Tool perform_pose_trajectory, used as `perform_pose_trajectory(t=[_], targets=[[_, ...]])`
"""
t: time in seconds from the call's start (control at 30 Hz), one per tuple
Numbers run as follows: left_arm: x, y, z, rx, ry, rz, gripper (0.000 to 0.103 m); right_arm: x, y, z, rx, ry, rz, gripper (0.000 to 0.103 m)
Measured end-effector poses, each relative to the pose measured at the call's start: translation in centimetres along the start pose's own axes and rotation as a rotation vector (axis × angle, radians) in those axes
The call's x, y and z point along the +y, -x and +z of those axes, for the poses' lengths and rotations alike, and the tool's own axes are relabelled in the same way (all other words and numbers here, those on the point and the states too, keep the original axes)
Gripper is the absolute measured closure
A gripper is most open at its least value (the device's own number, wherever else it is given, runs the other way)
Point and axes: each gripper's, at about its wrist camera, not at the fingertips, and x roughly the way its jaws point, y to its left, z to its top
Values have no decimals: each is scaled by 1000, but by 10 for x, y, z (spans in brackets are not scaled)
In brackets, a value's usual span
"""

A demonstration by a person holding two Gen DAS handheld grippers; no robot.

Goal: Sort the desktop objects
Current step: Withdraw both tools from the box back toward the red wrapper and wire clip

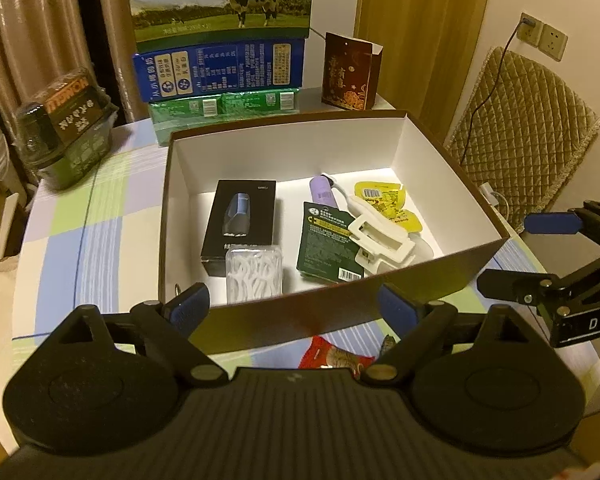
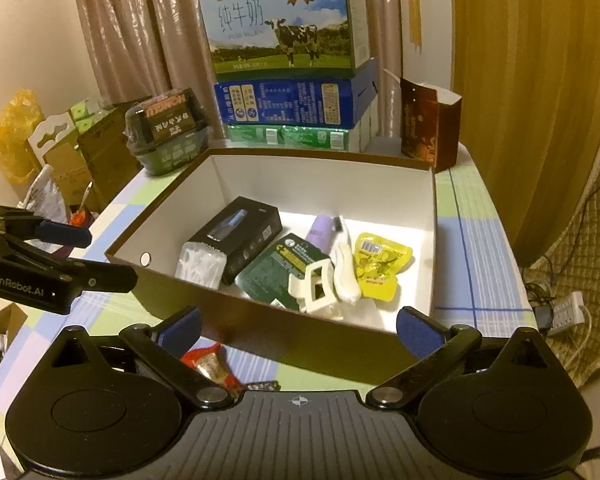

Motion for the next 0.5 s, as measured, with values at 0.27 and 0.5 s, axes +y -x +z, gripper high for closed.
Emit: perform_pose_trajectory(t=[0.27, 0.5], targets=[[-10, 25, -19, -15, 15, 10, 11, 13, 19, -18, -2, 10, 7, 2], [-18, 42, -38, -11, 32, 16, 10, 24, 30, -31, 6, 23, 29, 2]])
